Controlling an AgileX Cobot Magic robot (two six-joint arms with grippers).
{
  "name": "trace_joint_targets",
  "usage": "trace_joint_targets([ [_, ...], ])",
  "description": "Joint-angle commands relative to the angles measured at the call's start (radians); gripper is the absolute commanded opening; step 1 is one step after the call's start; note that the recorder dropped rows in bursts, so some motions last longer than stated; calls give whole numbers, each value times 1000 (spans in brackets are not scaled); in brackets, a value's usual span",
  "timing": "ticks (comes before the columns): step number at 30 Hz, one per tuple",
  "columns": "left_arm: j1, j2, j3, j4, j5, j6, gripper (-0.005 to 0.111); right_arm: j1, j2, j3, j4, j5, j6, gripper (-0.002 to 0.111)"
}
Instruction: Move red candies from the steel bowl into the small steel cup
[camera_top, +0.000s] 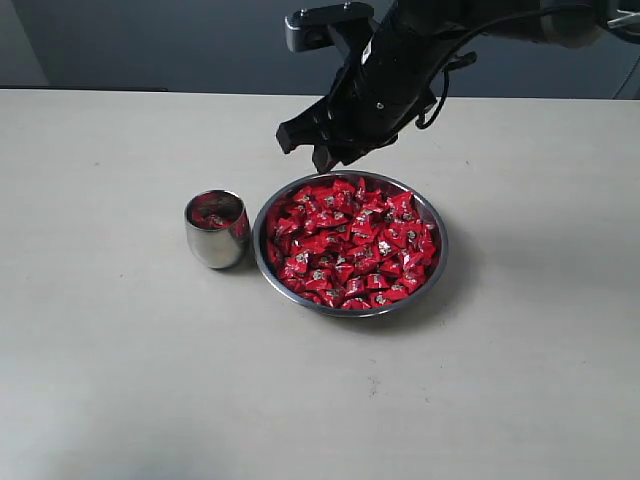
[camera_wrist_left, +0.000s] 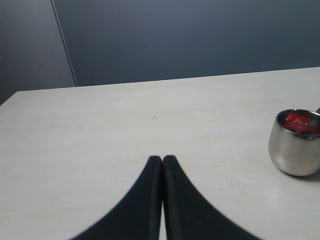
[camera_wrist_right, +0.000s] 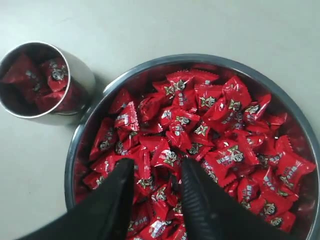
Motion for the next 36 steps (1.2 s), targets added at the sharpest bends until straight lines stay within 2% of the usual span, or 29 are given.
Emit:
trace_joint_targets([
  [1,2,-5,-8,2,-2,-2,0,-3,34,6,13,-1,-6,32],
  [36,2,-5,-8,2,-2,-2,0,-3,124,6,85,121,-24,32],
])
